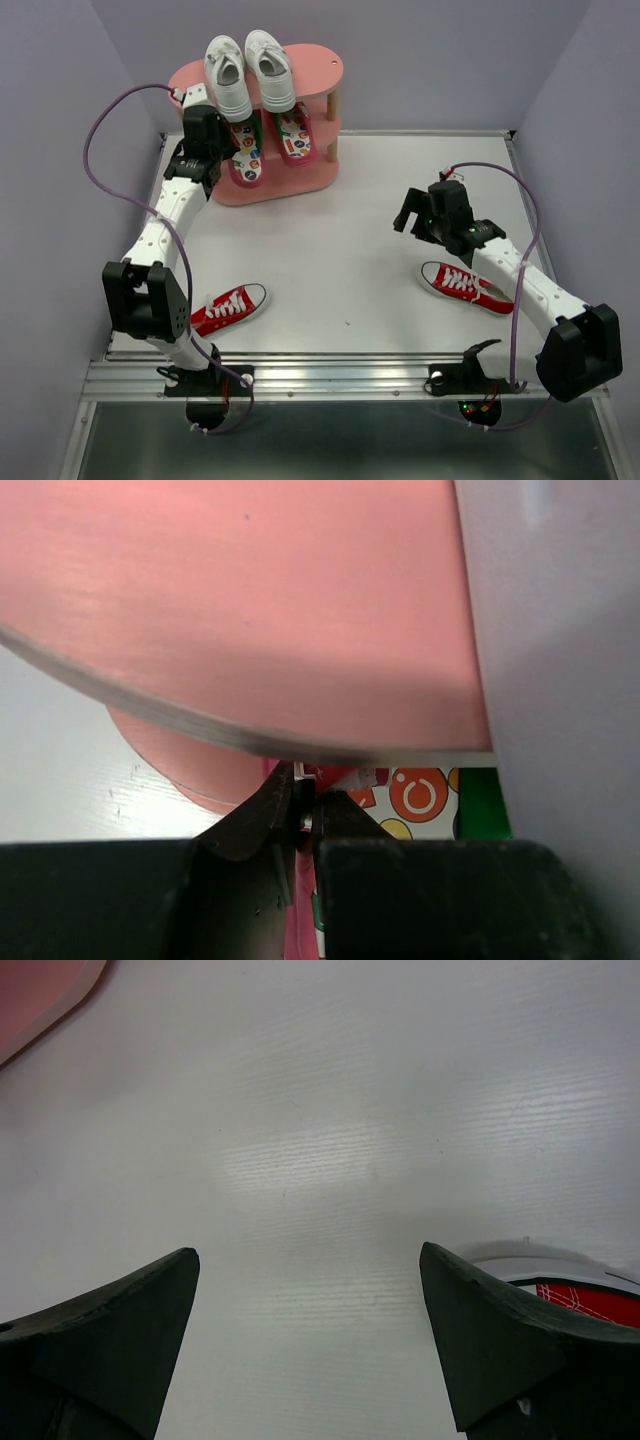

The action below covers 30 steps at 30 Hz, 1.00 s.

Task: Place and organize the shoes onto the shoe shelf

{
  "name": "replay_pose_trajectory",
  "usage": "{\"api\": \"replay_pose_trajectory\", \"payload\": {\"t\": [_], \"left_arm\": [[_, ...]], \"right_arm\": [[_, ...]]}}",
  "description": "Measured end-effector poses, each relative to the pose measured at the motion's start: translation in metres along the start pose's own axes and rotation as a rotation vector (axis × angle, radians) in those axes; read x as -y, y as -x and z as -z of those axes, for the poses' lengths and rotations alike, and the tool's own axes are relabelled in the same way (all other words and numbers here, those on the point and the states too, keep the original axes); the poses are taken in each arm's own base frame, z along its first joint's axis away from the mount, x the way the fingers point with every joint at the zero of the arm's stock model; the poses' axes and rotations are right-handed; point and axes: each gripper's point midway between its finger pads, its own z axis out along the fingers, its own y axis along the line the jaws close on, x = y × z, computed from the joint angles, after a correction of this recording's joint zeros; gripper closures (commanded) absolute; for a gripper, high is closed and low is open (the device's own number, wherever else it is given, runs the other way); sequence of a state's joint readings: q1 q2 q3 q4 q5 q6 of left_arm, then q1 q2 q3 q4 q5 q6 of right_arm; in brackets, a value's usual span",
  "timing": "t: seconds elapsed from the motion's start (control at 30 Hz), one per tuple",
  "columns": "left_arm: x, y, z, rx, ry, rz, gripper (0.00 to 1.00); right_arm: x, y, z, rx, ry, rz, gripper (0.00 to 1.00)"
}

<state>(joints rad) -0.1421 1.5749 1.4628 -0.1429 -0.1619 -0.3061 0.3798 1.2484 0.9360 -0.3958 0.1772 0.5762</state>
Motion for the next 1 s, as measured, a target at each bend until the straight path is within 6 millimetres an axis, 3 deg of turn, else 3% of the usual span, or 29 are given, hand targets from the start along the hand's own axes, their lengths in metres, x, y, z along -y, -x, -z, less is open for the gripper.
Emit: {"api": "replay_pose_trajectory", "payload": {"t": [0.4,0.43,0.47,0.57,0.7,1.0], "left_arm": [[0.003,0.000,-0.014,0.022,-0.001,0.044,1.00],[0.003,-0.001,-0.016,0.021,0.005,0.047,0.93],[0.002,-0.001,-0.017,0.022,0.009,0.049,0.70],[0.001,0.000,-0.017,0.026,0.019,0.073,0.51],[0.004,0.005,-0.018,0.047,0.009,0.094,0.45],[0.009,0.007,-0.017,0.051,-0.015,0.106,0.44]], "right_arm": [[0.002,-0.001,0.003,-0.005,-0.005,0.001,0.04],[0.002,-0.001,0.004,-0.005,-0.005,0.001,0.04],[0.002,-0.001,0.004,-0.005,-0.006,0.001,0.03],[0.003,-0.002,0.004,-0.009,-0.008,0.002,0.03],[0.002,-0.001,0.005,-0.005,-0.005,0.001,0.03],[0.002,0.000,0.009,0.000,-0.002,0.000,0.04]]}}
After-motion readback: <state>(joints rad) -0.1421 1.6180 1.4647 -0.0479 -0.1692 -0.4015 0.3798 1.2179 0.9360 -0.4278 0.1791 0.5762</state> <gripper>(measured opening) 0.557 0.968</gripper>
